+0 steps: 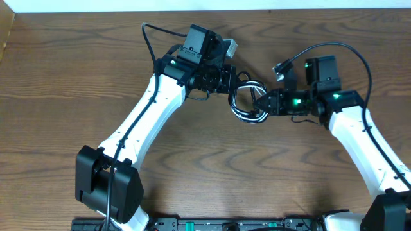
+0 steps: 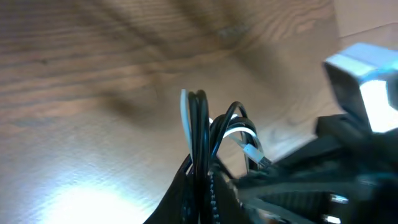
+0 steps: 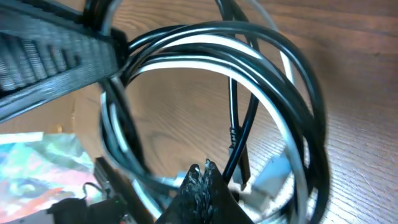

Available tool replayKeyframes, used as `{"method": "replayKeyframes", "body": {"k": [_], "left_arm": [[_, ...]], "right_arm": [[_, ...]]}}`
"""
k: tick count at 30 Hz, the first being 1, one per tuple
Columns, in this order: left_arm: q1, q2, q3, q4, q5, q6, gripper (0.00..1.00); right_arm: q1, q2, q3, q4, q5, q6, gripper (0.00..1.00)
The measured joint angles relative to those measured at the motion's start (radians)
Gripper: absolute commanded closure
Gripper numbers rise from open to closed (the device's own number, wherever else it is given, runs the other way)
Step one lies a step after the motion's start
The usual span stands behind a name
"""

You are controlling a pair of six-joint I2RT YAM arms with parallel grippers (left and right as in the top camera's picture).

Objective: Untangle cables
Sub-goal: 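Lift the bundle with the left gripper and bring the right gripper in, then grasp the cable loops with the right gripper beside the left gripper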

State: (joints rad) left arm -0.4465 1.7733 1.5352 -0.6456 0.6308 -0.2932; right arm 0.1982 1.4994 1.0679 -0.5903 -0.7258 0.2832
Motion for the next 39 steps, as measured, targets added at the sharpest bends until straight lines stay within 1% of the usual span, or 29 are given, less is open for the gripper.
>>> {"method": "replayKeyframes", "body": {"k": [5, 9, 13, 15, 16, 20, 23, 26, 28, 32, 35, 39], "left_arm": [[0.0, 0.0, 0.0, 0.001, 0.107, -0.026, 0.93], [0.0, 0.0, 0.0, 0.003, 0.22, -0.057, 0.93], [0.0, 0.0, 0.0, 0.004, 0.31, -0.085, 0.93], [0.0, 0.0, 0.0, 0.004, 0.337, -0.095, 0.93], [0.0, 0.0, 0.0, 0.004, 0.341, -0.098, 0.93], [0.0, 0.0, 0.0, 0.003, 0.304, -0.1, 0.92], [0.0, 0.0, 0.0, 0.003, 0.212, -0.098, 0.93], [0.0, 0.0, 0.0, 0.003, 0.095, -0.063, 0.93], [0.0, 0.0, 0.0, 0.003, 0.042, -0.019, 0.92], [0.0, 0.0, 0.0, 0.009, -0.012, 0.085, 0.92], [0.0, 0.0, 0.0, 0.021, -0.017, 0.158, 0.93], [0.0, 0.0, 0.0, 0.027, 0.008, 0.263, 0.93]], "right_arm": [[0.041, 0.0, 0.0, 0.004, 0.154, 0.082, 0.99], [0.063, 0.0, 0.0, 0.027, 0.291, 0.168, 0.99], [0.07, 0.0, 0.0, 0.069, 0.351, 0.206, 0.98], [0.07, 0.0, 0.0, 0.082, 0.363, 0.215, 0.95], [0.07, 0.0, 0.0, 0.085, 0.363, 0.22, 0.91], [0.066, -0.007, 0.0, 0.085, 0.343, 0.225, 0.81], [0.04, -0.046, 0.0, 0.068, 0.303, 0.223, 0.71], [0.008, -0.127, 0.0, 0.041, 0.272, 0.215, 0.67], [-0.006, -0.187, 0.0, 0.026, 0.261, 0.215, 0.64], [-0.013, -0.241, 0.007, 0.021, 0.243, 0.272, 0.54], [-0.011, -0.226, 0.01, 0.027, 0.235, 0.344, 0.48], [-0.002, -0.154, 0.01, 0.089, 0.225, 0.457, 0.46]]}}
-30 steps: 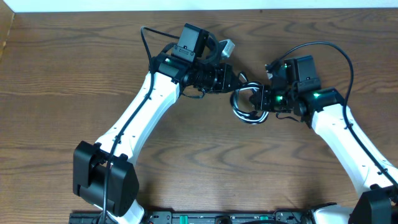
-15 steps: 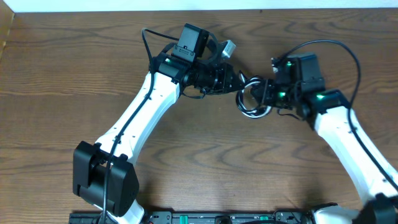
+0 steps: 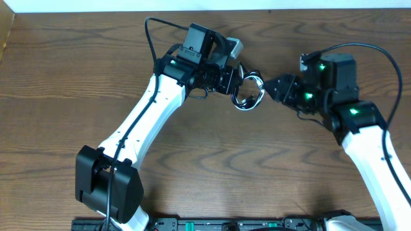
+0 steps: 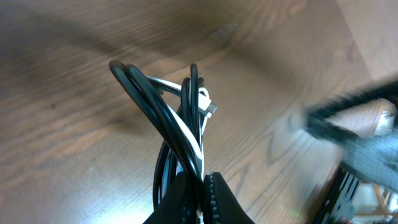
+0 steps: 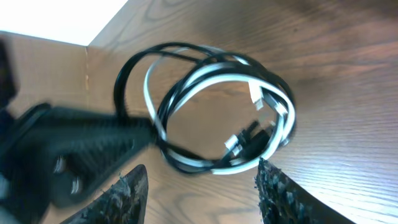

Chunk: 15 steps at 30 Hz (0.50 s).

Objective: Untangle cables
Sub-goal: 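Grasp the cable loops with the right gripper beside the left gripper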

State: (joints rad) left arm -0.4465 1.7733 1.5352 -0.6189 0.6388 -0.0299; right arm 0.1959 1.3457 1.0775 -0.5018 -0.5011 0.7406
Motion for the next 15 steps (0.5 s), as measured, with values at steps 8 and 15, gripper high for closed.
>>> {"method": "replayKeyframes", "body": {"k": [8, 15], "left_arm": [[0.0, 0.0, 0.0, 0.005, 0.055, 0.119, 0.93], [0.0, 0.0, 0.0, 0.025, 0.063, 0.14, 0.93]], "right_arm": [[0.001, 0.114, 0.0, 0.177, -0.027, 0.185, 0.47], [0.001, 0.183, 0.0, 0.241, -0.053, 0.282, 0.49]]}}
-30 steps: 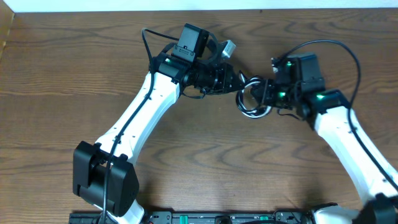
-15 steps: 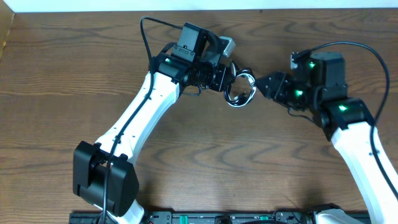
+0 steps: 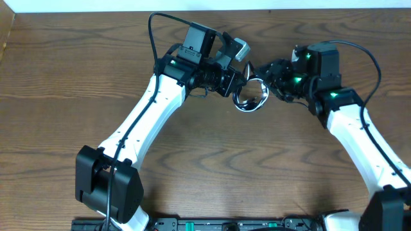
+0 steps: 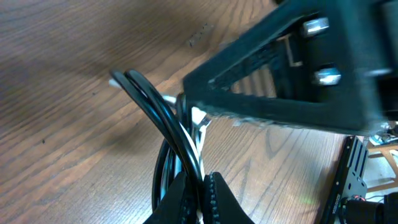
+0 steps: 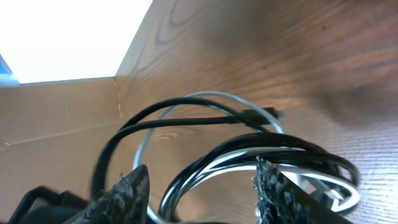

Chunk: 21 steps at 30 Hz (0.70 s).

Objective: Untangle cables
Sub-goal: 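Grasp the cable loops with the right gripper beside the left gripper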

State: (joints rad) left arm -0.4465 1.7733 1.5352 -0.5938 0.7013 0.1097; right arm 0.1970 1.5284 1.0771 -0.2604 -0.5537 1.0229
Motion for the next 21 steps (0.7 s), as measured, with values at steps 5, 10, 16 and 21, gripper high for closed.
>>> {"method": "replayKeyframes", "body": {"k": [5, 10, 16, 21], "left_arm": [[0.0, 0.0, 0.0, 0.0, 0.0, 0.0, 0.93], [-0.007, 0.0, 0.0, 0.001, 0.0, 0.0, 0.92], [-0.016, 0.0, 0.0, 0.0, -0.01, 0.0, 0.93], [-0.016, 0.0, 0.0, 0.0, -0.023, 0.0, 0.92]], "right_arm": [[0.017, 0.057, 0.0, 0.048, -0.02, 0.041, 0.5], [0.048, 0.096, 0.0, 0.09, -0.045, 0.069, 0.5], [0.06, 0.099, 0.0, 0.093, -0.06, 0.081, 0.47], [0.06, 0.099, 0.0, 0.094, -0.064, 0.096, 0.45]]}}
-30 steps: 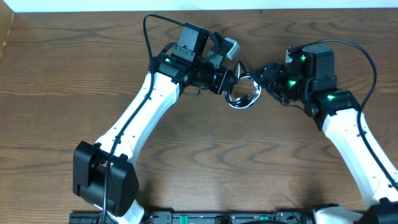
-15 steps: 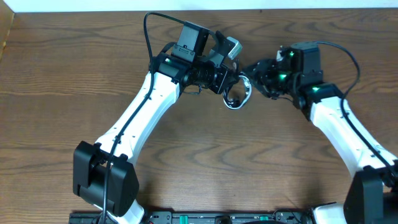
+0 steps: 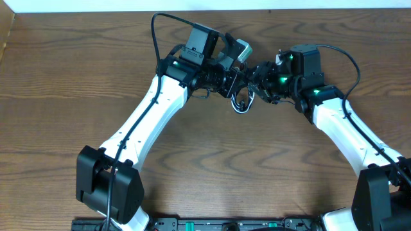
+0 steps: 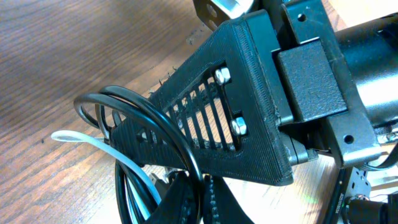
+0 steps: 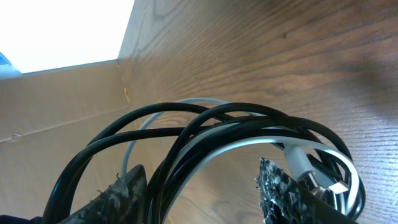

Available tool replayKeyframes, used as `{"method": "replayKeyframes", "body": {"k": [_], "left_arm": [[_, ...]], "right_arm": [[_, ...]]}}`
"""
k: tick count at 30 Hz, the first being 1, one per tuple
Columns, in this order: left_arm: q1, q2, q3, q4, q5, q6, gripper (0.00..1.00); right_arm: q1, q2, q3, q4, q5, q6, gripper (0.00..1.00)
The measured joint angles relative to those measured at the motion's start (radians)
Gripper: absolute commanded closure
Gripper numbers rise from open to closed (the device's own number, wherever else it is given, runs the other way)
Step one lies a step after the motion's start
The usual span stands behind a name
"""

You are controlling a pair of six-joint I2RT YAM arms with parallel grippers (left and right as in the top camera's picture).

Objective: Untangle cables
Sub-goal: 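Grasp the cable loops with the right gripper beside the left gripper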

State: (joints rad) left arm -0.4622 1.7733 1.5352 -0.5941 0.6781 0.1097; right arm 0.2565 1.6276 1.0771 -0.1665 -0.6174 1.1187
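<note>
A coiled bundle of black and white cables (image 3: 243,101) hangs at the table's back middle. My left gripper (image 3: 232,85) is shut on it; in the left wrist view, the left gripper (image 4: 200,194) pinches a black strand (image 4: 163,124). My right gripper (image 3: 254,78) is pressed in from the right, open. Seen from its own wrist, the right gripper (image 5: 205,193) has black and white loops (image 5: 249,121) running between its fingers (image 5: 127,196). A white connector (image 5: 339,186) shows at the right. The right gripper's finger (image 4: 249,118) fills the left wrist view.
The brown wooden table (image 3: 64,77) bears nothing else. A cardboard box edge (image 3: 6,32) stands at the far left corner, and a cardboard wall (image 5: 62,106) shows behind the cables. A black rail (image 3: 225,224) runs along the front edge.
My right gripper has moved left from just beside the bundle and now has its open fingers astride several strands. The left gripper stays shut on the bundle, which hangs narrower.
First both grippers were at the bundle, the right one shut beside its strands. Then the right gripper stood open and apart to the right while the left alone held the coil. It then came back open, and now straddles the loops.
</note>
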Motion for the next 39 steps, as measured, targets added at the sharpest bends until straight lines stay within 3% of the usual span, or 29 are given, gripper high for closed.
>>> {"method": "replayKeyframes", "body": {"k": [11, 18, 25, 35, 39], "left_arm": [[-0.022, 0.001, -0.003, -0.005, -0.043, -0.005, 0.92], [-0.035, 0.003, -0.006, 0.042, -0.042, -0.086, 0.92], [-0.011, 0.003, -0.006, 0.105, -0.029, -0.214, 0.93], [0.088, 0.003, -0.006, 0.024, -0.027, -0.297, 0.92], [0.088, 0.003, -0.006, -0.035, -0.026, -0.322, 0.92]], "right_arm": [[0.016, 0.09, 0.001, 0.083, 0.015, 0.052, 0.5], [0.024, 0.166, 0.003, 0.129, 0.017, 0.076, 0.71], [0.022, 0.179, 0.003, -0.037, 0.024, -0.084, 0.93], [-0.068, 0.182, 0.004, -0.298, 0.088, -0.414, 0.89], [-0.081, 0.182, 0.004, -0.343, 0.074, -0.572, 0.75]]}}
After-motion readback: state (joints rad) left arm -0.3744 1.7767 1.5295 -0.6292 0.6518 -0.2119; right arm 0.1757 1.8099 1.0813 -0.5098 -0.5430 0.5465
